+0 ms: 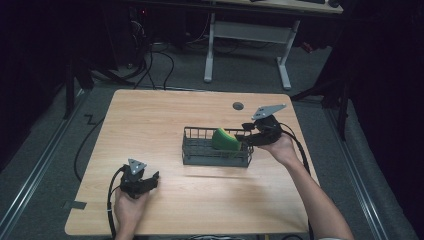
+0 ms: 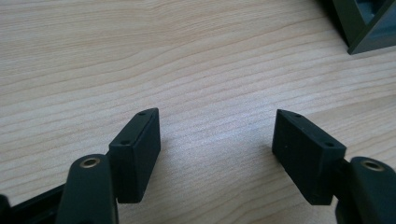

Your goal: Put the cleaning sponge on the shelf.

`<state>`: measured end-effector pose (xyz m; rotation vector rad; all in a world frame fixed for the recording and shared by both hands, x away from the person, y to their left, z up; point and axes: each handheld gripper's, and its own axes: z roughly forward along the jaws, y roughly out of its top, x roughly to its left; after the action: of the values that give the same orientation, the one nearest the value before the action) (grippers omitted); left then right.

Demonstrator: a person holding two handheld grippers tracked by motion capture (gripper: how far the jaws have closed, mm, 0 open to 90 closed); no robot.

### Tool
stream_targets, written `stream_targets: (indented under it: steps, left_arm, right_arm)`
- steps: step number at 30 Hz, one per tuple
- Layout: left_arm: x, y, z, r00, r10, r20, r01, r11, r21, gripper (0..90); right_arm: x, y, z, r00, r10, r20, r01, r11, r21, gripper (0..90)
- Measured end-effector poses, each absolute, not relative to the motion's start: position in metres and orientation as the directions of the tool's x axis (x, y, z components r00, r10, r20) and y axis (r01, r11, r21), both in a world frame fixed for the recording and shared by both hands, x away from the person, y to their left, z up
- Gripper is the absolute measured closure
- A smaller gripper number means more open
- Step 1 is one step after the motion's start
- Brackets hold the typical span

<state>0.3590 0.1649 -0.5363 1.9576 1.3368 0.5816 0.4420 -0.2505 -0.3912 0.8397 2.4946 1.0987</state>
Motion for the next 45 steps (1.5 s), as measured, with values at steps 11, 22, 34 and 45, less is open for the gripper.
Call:
stream_targets:
  steps: [11,22,34,45]
  left_arm:
    - [0.359,0.165,-0.536,0.371,0.929,-0.016,0.621,-0.235,0.747,33.0]
    - [0.359,0.165,-0.536,0.371,0.929,-0.016,0.621,-0.236,0.747,33.0]
    - [0.359,0.165,-0.536,0.37,0.929,-0.015,0.622,-0.235,0.747,33.0]
    - [0.359,0.165,-0.536,0.369,0.929,-0.015,0.622,-0.235,0.747,33.0]
  right_arm:
    - [0.403,-0.299,-0.386,-0.661,0.75,0.031,0.474,0.385,0.792,46.3]
    - [0.366,-0.332,-0.4,-0.543,0.835,0.088,0.529,0.259,0.808,46.2]
    - [0.34,-0.351,-0.438,-0.463,0.877,0.129,0.562,0.178,0.808,46.0]
    - [0.331,-0.357,-0.485,-0.398,0.902,0.164,0.612,0.128,0.781,45.8]
